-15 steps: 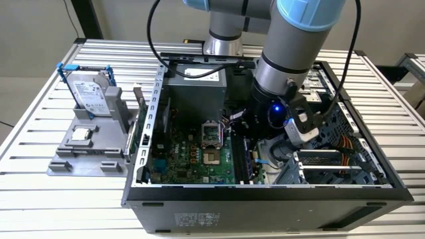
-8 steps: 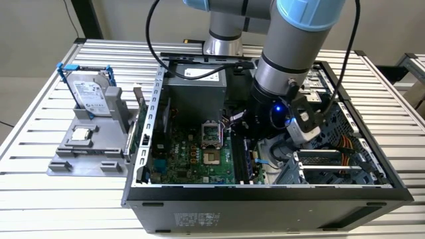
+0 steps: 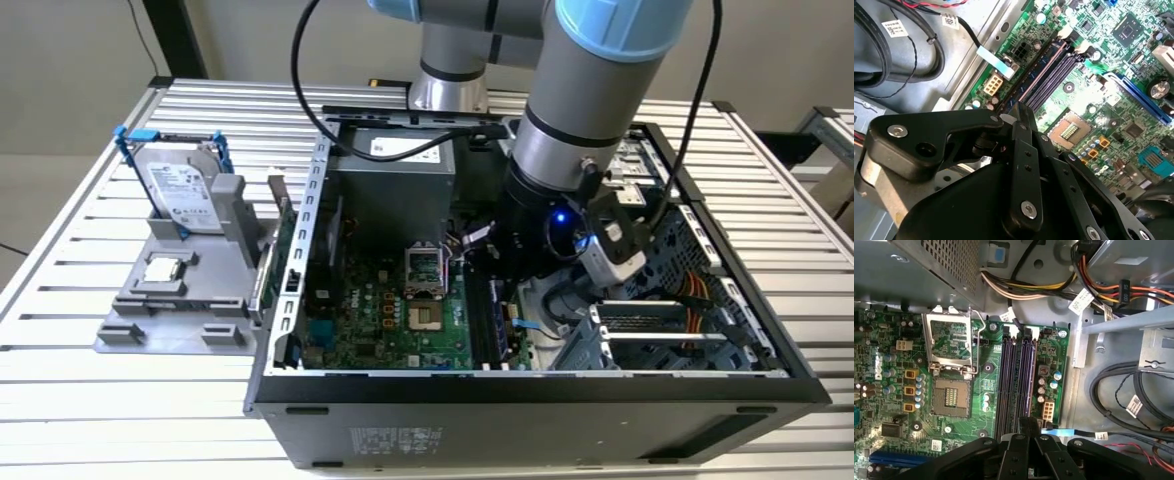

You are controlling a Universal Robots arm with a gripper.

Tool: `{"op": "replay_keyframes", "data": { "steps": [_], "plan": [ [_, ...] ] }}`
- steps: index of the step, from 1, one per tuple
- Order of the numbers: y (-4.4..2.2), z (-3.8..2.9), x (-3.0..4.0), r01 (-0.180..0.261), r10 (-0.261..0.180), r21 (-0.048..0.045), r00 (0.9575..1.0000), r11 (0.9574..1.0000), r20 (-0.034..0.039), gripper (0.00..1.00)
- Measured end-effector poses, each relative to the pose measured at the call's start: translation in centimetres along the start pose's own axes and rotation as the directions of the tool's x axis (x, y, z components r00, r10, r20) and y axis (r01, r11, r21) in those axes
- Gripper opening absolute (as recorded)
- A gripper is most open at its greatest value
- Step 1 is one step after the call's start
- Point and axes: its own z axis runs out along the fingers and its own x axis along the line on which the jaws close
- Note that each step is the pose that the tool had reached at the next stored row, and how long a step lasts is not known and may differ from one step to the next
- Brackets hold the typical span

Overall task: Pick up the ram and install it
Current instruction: 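Press down the ram until it locks into place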

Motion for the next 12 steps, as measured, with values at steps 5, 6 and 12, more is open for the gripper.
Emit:
{"op": "replay_keyframes", "data": {
  "steps": [5, 6, 12],
  "plan": [
    [0.03, 0.00, 0.00, 0.023, -0.023, -0.0003, 0.9997, 0.9997, 0.0009, 0.00],
    [0.03, 0.00, 0.00, 0.027, -0.027, -0.0004, 0.9996, 0.9996, 0.0011, 0.00],
    [0.10, 0.00, -0.01, 0.061, -0.061, -0.0005, 0.9981, 0.9981, 0.0026, 0.00]
  ]
}}
